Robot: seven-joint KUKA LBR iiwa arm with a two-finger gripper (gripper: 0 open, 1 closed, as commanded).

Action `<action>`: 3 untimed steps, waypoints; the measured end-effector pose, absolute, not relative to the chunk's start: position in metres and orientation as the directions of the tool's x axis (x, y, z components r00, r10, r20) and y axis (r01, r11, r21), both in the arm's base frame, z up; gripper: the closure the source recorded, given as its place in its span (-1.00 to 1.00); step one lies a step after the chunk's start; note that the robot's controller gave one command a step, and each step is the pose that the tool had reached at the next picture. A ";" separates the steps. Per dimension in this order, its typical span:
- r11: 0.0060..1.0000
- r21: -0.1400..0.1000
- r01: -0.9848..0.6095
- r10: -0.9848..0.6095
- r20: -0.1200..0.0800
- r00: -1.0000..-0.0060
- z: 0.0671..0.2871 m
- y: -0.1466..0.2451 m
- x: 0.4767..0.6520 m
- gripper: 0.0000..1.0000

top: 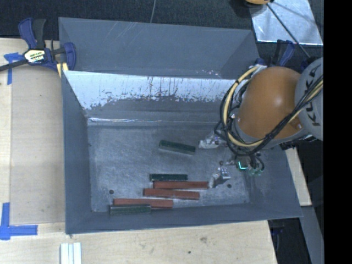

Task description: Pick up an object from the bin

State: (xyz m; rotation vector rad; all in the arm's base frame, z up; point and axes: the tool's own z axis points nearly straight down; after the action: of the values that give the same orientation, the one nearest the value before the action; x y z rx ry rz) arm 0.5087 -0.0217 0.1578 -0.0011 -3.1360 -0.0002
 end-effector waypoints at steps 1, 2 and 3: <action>1.000 0.000 0.000 0.000 -0.003 -1.000 0.162 -0.022 0.511 -1.00; 1.000 -0.001 0.021 0.021 -0.021 -1.000 0.079 -0.002 0.510 1.00; 1.000 -0.001 0.021 0.020 -0.021 -1.000 0.079 -0.002 0.510 1.00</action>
Offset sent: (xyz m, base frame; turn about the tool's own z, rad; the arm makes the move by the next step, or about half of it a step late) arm -0.0060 0.0216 -0.0878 0.0191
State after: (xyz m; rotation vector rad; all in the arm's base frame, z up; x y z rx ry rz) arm 0.5099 -0.0016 0.0786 -0.0324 -3.1626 0.0019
